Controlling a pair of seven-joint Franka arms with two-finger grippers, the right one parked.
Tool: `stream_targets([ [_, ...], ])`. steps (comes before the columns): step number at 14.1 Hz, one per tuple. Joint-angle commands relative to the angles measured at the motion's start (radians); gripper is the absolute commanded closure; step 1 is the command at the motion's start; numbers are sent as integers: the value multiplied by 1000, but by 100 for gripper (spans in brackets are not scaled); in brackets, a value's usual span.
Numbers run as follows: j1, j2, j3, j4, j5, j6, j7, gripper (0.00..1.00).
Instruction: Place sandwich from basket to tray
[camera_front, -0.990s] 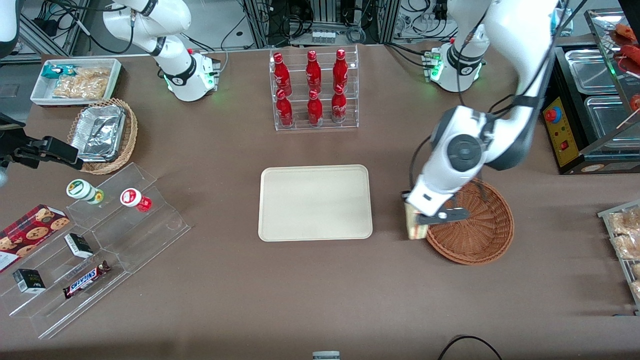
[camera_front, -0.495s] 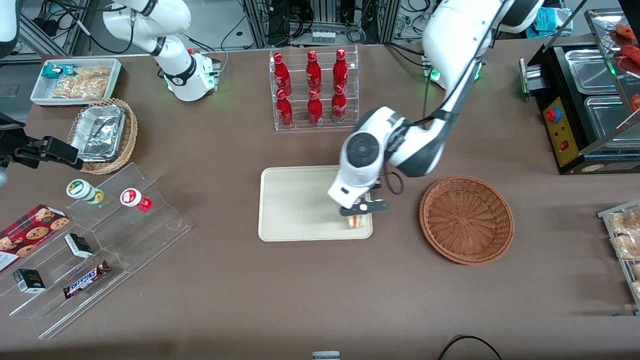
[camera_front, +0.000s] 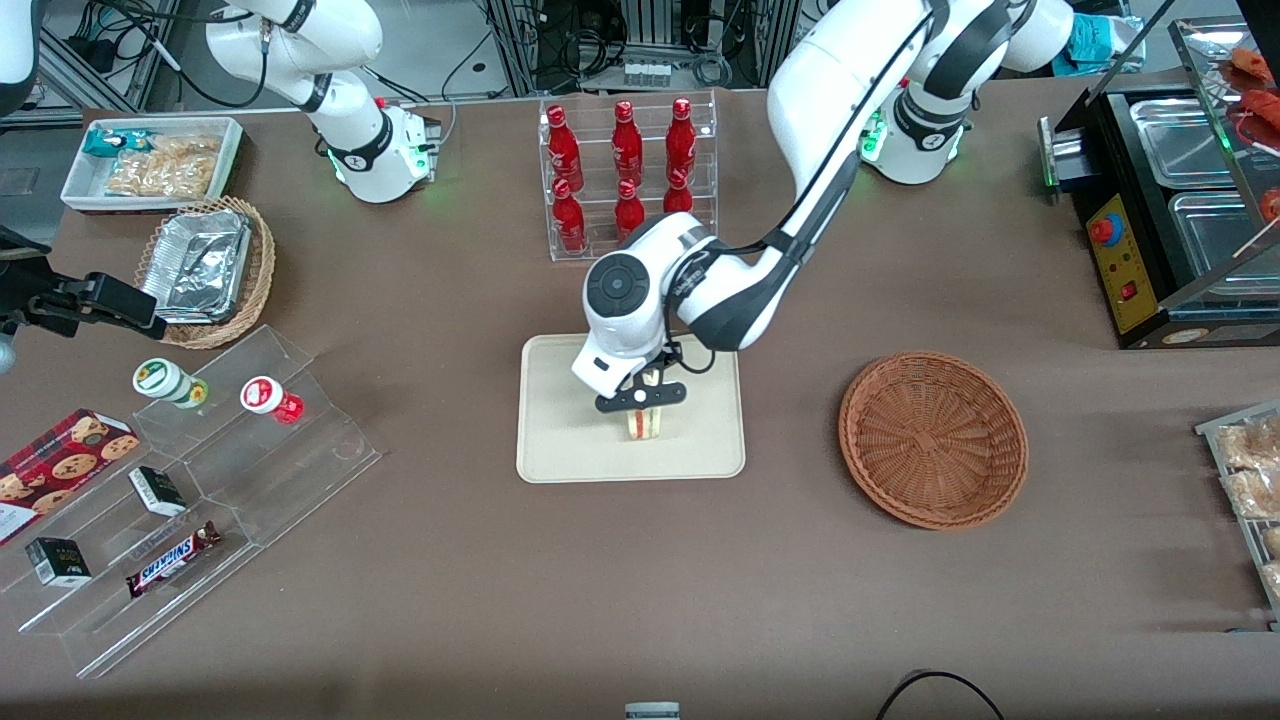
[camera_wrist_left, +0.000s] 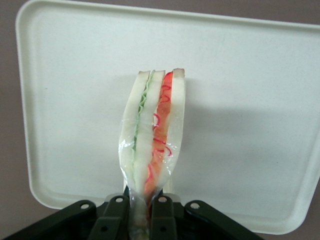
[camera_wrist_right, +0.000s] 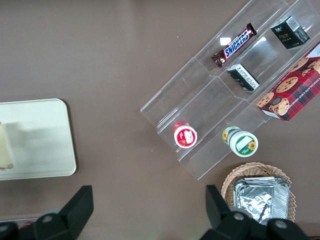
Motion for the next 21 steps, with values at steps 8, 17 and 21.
stream_targets([
  [8,-24,60,11,68,11,-24,-3,0],
  [17,-33,-104,79,28,34,-162,-84,0],
  [21,87,-277,91,-165,23,-153,-49,0],
])
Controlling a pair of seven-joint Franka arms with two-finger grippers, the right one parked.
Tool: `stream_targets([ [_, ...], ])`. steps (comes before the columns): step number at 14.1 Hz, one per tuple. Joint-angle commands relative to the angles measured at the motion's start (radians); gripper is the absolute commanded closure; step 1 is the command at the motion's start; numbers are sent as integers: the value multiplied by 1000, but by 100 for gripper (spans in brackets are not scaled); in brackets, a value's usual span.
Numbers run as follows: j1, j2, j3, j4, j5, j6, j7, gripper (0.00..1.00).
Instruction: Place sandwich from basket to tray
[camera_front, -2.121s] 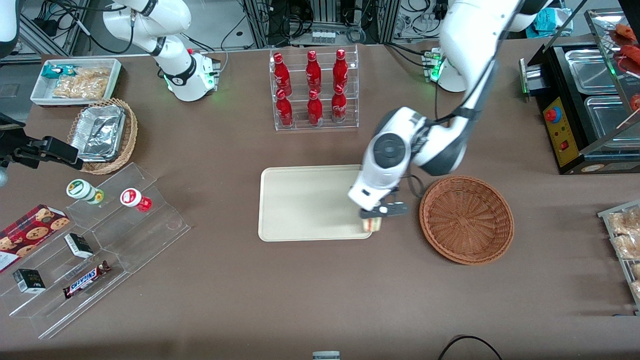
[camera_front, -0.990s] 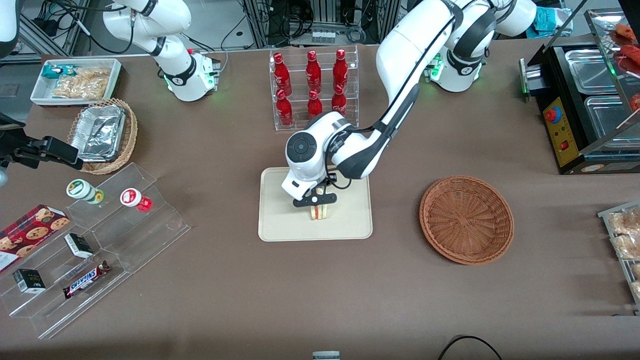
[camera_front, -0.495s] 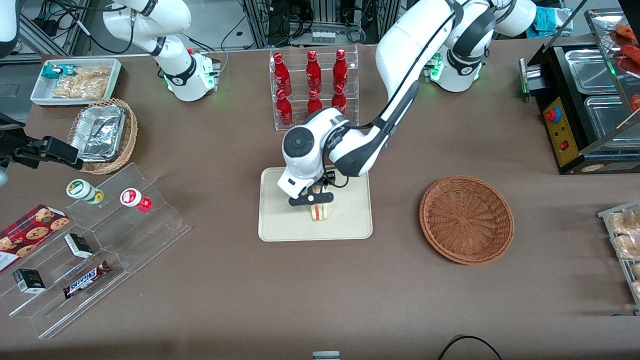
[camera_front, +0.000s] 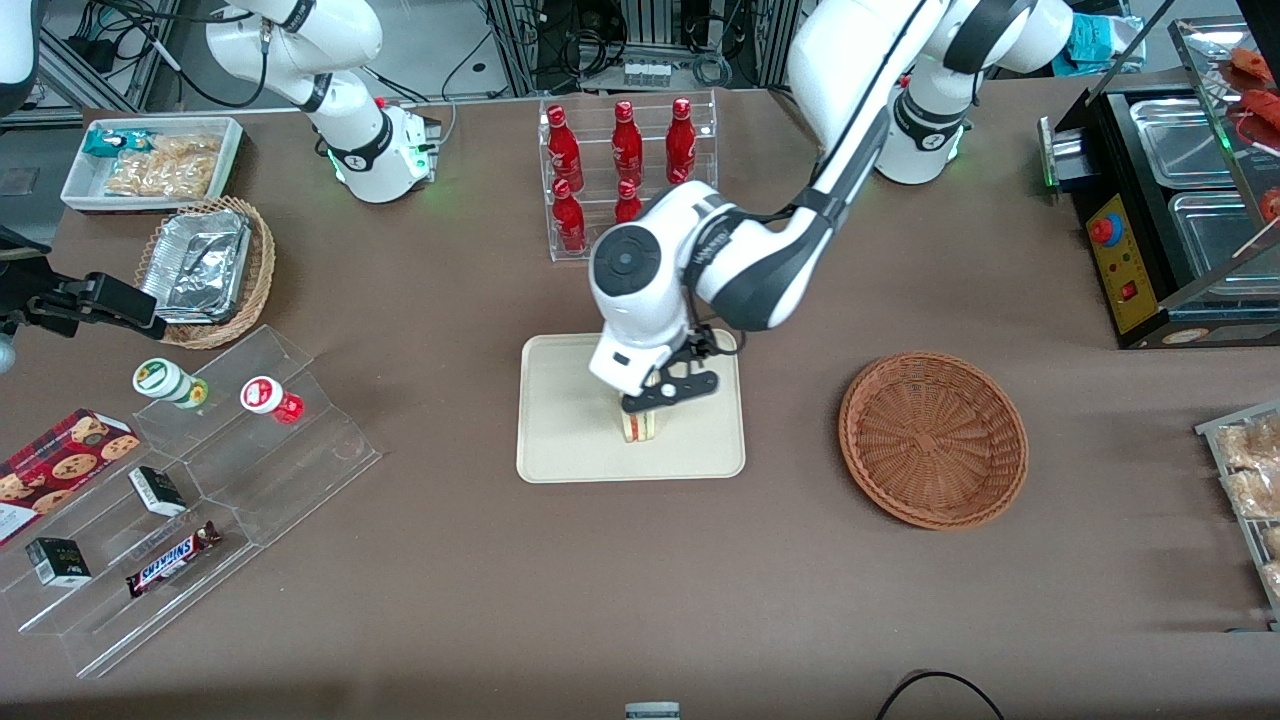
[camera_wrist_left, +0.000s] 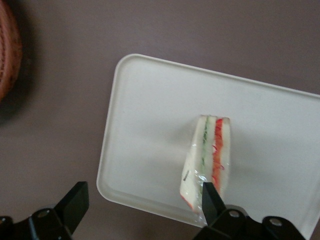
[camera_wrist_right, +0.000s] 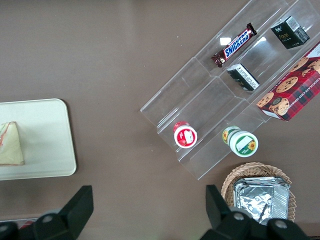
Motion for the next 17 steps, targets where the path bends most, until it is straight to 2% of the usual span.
stream_targets([
  [1,103,-176,-5,-207,-3,10,77,0],
  [9,387,-496,-5,-528,-106,-16,507,0],
  [17,595,-677,-3,-542,-105,-249,858,0],
])
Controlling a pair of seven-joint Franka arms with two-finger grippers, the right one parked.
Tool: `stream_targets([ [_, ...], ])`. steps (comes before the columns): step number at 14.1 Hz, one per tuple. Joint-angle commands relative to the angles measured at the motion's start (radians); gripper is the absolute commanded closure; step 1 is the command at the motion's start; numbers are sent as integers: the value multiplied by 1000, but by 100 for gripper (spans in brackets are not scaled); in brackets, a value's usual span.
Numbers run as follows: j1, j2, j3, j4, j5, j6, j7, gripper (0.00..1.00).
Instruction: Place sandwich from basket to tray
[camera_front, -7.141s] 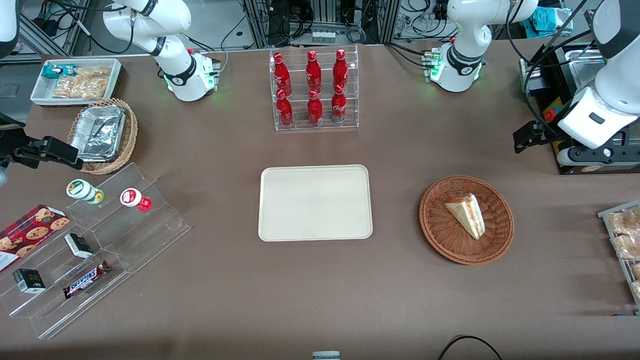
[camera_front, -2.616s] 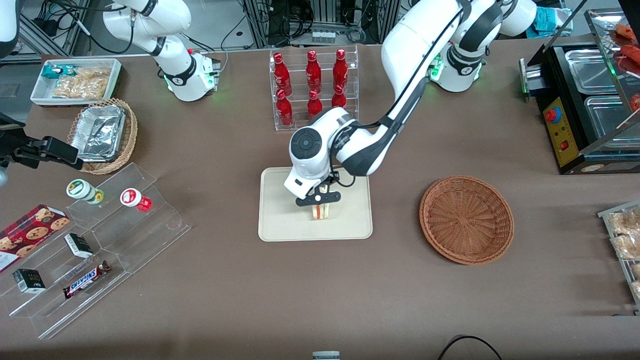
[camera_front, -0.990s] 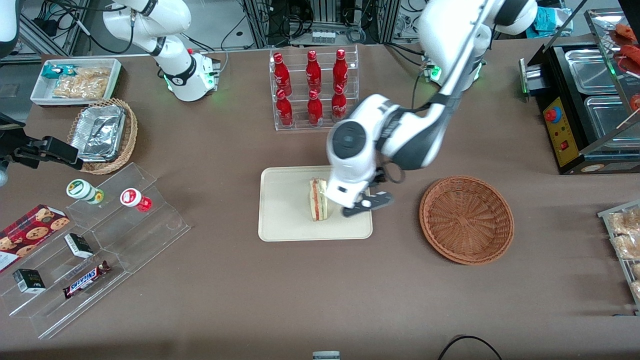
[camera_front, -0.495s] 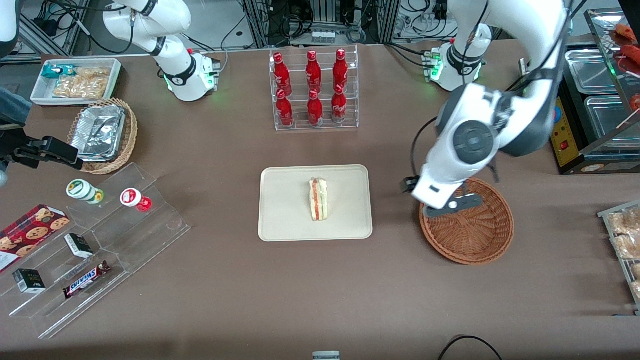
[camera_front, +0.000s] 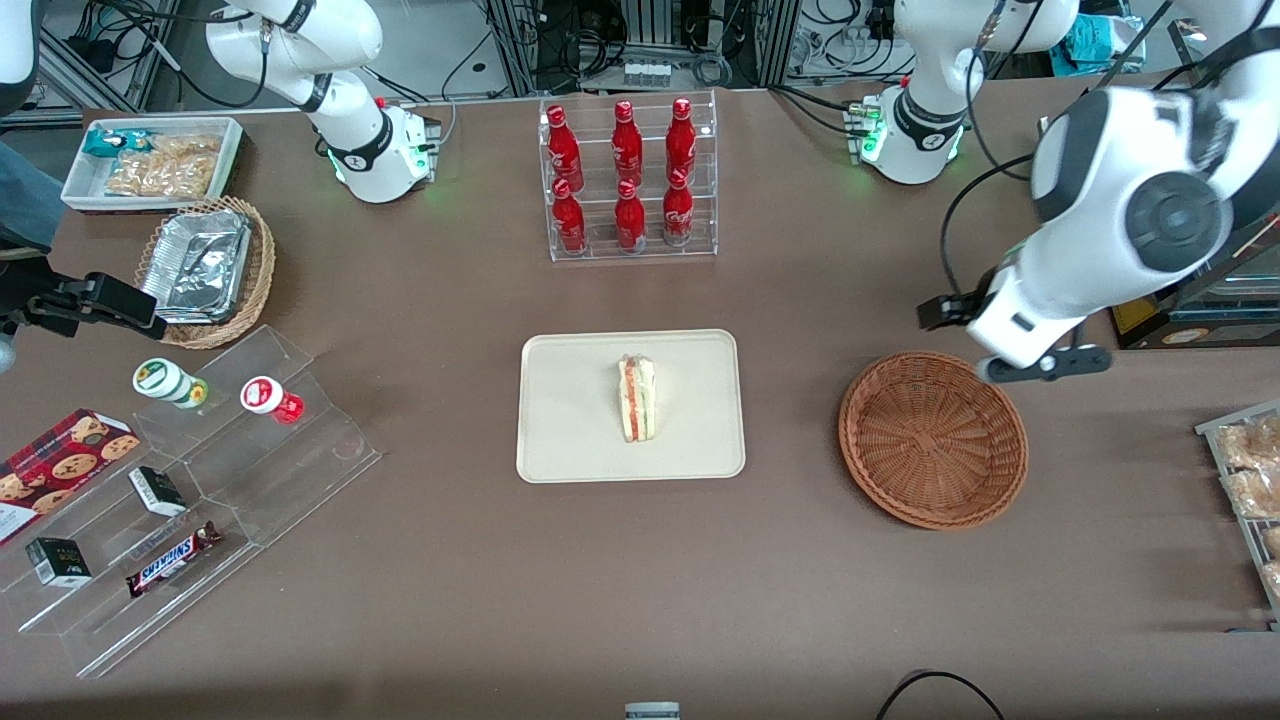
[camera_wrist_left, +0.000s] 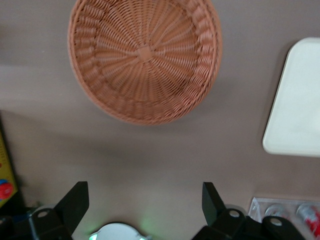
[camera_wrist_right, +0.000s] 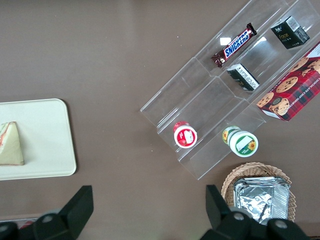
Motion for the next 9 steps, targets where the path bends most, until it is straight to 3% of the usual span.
stream_targets([
  [1,88,-81,-17,-25,-17,-55,132,0],
  [5,221,-129,-87,16,-13,-76,233,0],
  [9,228,-119,-91,41,-4,-41,231,0],
])
